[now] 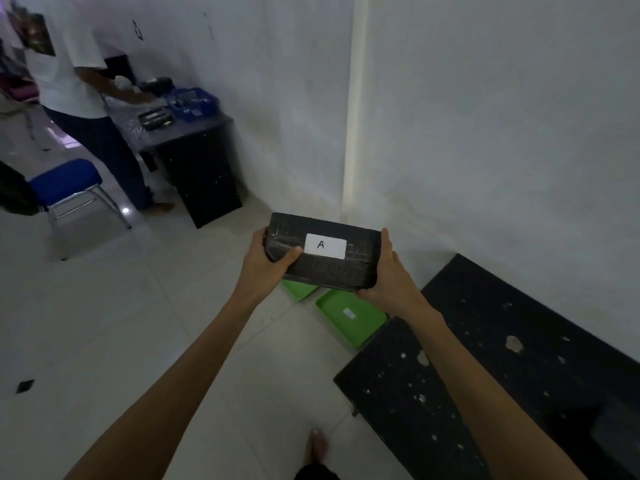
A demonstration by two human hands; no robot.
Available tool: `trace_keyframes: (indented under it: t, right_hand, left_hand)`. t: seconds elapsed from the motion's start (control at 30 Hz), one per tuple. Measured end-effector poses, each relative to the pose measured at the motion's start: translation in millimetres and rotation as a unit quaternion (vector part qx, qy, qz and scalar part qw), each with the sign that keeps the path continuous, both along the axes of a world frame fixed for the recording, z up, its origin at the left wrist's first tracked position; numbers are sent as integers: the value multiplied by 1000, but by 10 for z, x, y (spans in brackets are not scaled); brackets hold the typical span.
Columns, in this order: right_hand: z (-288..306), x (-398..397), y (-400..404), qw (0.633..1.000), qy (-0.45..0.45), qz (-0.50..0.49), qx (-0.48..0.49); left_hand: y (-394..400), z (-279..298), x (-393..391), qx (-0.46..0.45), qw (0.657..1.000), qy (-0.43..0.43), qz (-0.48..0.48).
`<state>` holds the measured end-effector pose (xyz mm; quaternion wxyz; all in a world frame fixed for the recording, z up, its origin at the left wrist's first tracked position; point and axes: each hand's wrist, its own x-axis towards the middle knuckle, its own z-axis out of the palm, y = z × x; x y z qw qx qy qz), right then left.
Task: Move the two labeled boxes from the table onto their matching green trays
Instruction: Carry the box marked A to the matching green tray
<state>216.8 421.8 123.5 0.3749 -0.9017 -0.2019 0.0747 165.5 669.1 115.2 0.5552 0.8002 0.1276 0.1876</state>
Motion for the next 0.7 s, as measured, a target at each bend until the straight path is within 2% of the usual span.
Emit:
trace_keyframes:
  t: [0.07, 0.17, 0.33, 0.53, 0.6, 0.7]
  right_hand:
    - [-121, 258, 187, 1000, 6, -16, 17]
    - [-346, 727, 549, 999, 21, -23, 31]
    - [-924, 1343, 1385, 991, 121, -12, 52]
    - [-1454, 2022, 1914, 956, 206, -178, 110]
    - [-1666, 2229, 2018, 931, 235, -249, 126]
    - [-2038, 2392, 2082, 875, 289, -360, 145]
  left_hand:
    - [190, -89, 295, 23, 999, 4, -27]
    - [533, -329, 755, 53, 998, 27, -19]
    - [1310, -872, 1295, 49, 988, 144, 1]
    - [1634, -1313, 2103, 1, 976, 215, 11]
    - [1689, -1468, 2402, 3, 972, 235, 0]
    - [1698, -1783, 2826, 18, 956, 286, -62]
